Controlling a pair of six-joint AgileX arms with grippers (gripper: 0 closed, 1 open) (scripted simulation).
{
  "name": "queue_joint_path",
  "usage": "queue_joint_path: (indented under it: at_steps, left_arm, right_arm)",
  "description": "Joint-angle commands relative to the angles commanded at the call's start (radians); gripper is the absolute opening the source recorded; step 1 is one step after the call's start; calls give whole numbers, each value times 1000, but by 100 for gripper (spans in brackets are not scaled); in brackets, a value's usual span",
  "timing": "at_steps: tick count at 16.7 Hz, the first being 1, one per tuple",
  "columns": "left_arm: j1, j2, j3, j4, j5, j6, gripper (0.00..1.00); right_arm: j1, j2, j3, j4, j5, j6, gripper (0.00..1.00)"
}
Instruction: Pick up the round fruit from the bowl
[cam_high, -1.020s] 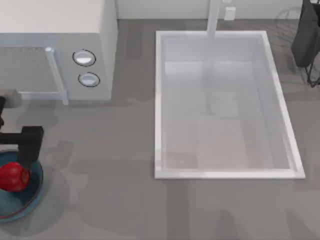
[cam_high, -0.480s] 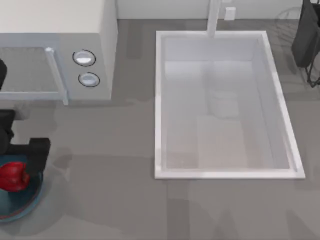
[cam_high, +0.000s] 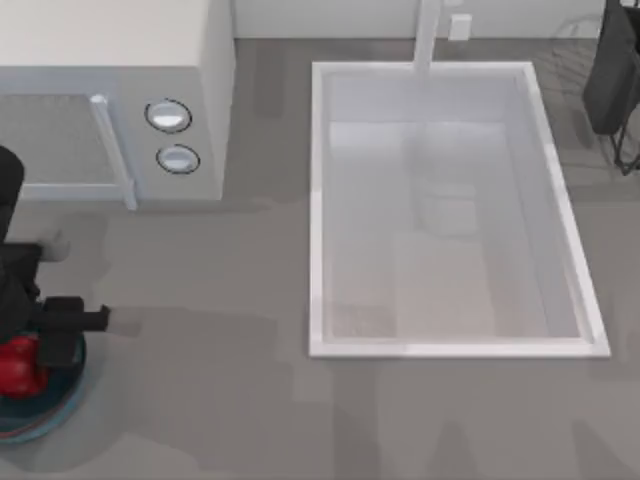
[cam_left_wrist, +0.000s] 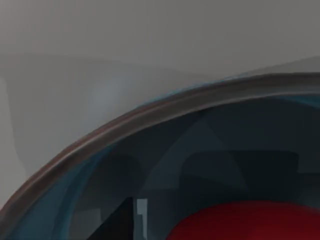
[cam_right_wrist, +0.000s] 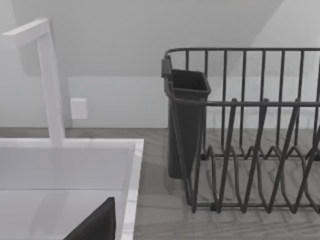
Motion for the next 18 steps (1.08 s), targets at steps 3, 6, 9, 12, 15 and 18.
queue_joint_path:
  at_steps: [3, 6, 9, 12, 15, 18]
  left_arm:
    - [0, 0, 0, 0, 0, 0, 100]
    - [0, 0, 0, 0, 0, 0, 77]
    - [0, 0, 0, 0, 0, 0, 55]
    - [0, 0, 0, 0, 0, 0, 32]
    - [0, 0, 0, 0, 0, 0, 10]
    - [0, 0, 0, 0, 0, 0, 0]
  right_arm:
    - [0, 0, 0, 0, 0, 0, 100]
    - [0, 0, 0, 0, 0, 0, 100]
    - [0, 0, 0, 0, 0, 0, 100]
    - [0, 0, 0, 0, 0, 0, 100]
    - [0, 0, 0, 0, 0, 0, 100]
    - [0, 0, 0, 0, 0, 0, 100]
